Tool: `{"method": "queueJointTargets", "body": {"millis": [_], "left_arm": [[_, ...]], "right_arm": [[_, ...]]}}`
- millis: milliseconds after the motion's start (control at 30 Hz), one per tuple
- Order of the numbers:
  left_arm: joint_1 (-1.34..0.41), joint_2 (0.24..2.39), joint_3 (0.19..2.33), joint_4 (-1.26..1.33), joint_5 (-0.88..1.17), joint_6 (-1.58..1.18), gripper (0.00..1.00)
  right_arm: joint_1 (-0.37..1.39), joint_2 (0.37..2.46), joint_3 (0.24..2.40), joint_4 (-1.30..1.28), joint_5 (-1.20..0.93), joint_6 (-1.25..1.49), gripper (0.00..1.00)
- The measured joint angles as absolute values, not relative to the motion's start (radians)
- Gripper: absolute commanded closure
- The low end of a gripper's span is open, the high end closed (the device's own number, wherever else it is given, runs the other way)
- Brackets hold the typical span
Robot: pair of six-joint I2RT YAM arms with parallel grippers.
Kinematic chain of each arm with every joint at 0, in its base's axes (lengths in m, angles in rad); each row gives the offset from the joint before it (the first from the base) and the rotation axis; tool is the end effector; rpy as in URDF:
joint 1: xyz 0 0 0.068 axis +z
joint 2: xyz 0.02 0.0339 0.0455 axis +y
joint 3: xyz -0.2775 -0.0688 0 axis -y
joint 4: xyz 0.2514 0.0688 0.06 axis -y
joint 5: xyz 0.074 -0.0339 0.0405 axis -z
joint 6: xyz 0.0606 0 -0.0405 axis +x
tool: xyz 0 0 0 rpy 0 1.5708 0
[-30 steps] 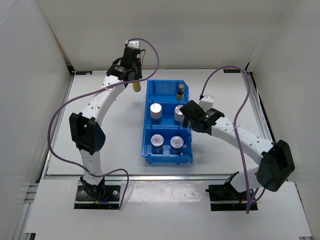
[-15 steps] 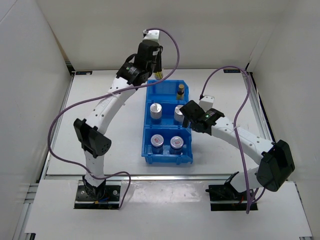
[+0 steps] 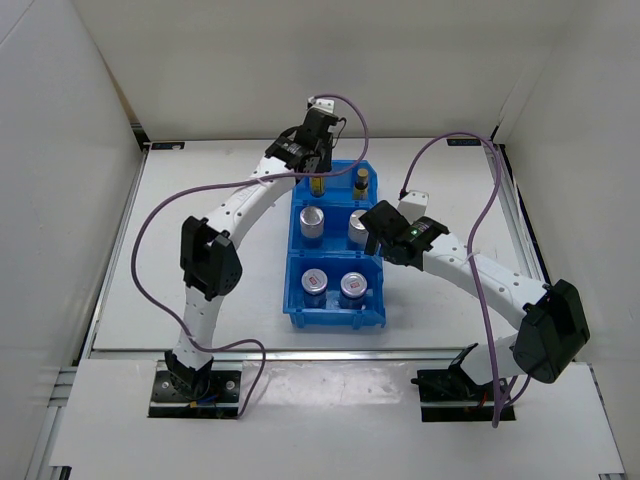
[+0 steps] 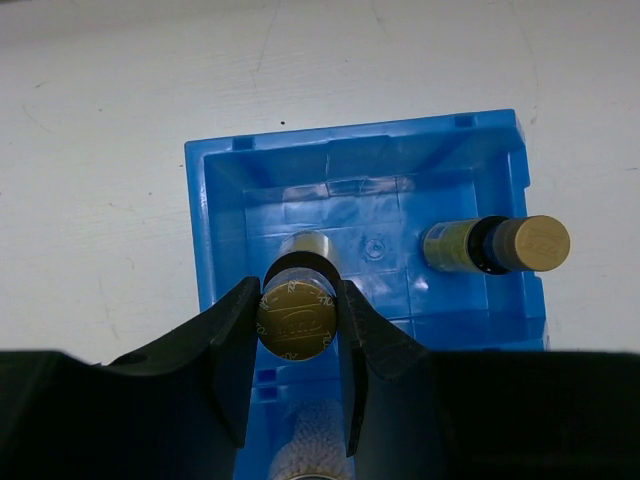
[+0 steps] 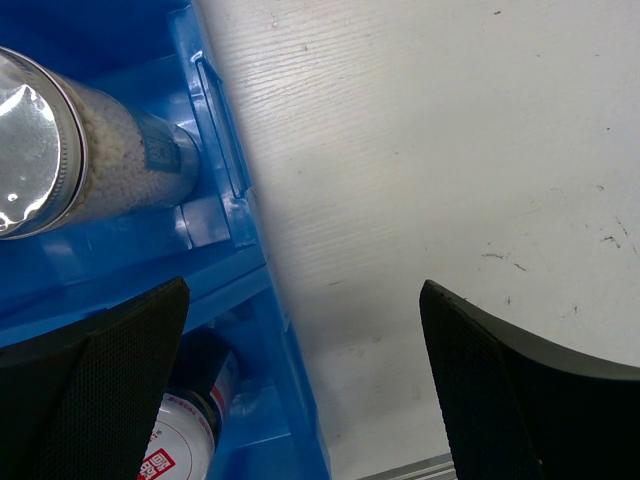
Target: Organize the condiment bottles
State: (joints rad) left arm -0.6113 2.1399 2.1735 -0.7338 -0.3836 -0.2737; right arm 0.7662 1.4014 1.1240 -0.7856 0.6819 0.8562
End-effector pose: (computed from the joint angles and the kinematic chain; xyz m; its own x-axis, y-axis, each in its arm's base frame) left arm 0.4375 -0.2789 0.3318 -0.5885 0.1064 -0.8014 0.1441 0.9892 0.0255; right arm 0.2357 0.1738 0.2701 -0.6524 0.1860 -0.7347 0.2675 0.9635 0.0064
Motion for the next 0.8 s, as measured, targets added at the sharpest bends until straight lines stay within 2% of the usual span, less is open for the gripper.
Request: {"method": "queueJointTargets", "body": {"millis": [267, 333, 533, 633, 667, 767, 800], "left_arm": [[-0.611, 2.164, 2.141, -0.725, -0.381, -0.282, 0.84], [-0.61, 2.172, 2.128, -0.724, -0.379, -0.287, 0.79], [-0.592, 2.185, 2.092, -0.725, -0.36, -0.311, 0.73], [-0.582, 2.186, 2.083, -0.728, -0.355, -0.317, 0.65], [-0.58, 2.186, 2.082, -0.728, -0.355, -0.318, 0.56], [-0.571, 2.186, 2.082, -0.724, -0.355, -0.321, 0.37], [-0.569, 2.186, 2.082, -0.718, -0.355, -0.326, 0.35]], "right_arm": [[0.766, 1.401, 1.124, -0.786, 0.682, 0.857, 0.01], [0.766, 1.401, 1.124, -0.786, 0.682, 0.857, 0.01], [0.766, 1.401, 1.124, -0.786, 0.682, 0.857, 0.01], [0.766, 1.401, 1.124, -0.786, 0.682, 0.857, 0.01], [0.766, 1.401, 1.124, -0.786, 0.682, 0.857, 0.01], [0.766, 1.401, 1.124, -0.786, 0.682, 0.857, 0.01], [0.766, 1.401, 1.124, -0.786, 0.682, 0.857, 0.01]]}}
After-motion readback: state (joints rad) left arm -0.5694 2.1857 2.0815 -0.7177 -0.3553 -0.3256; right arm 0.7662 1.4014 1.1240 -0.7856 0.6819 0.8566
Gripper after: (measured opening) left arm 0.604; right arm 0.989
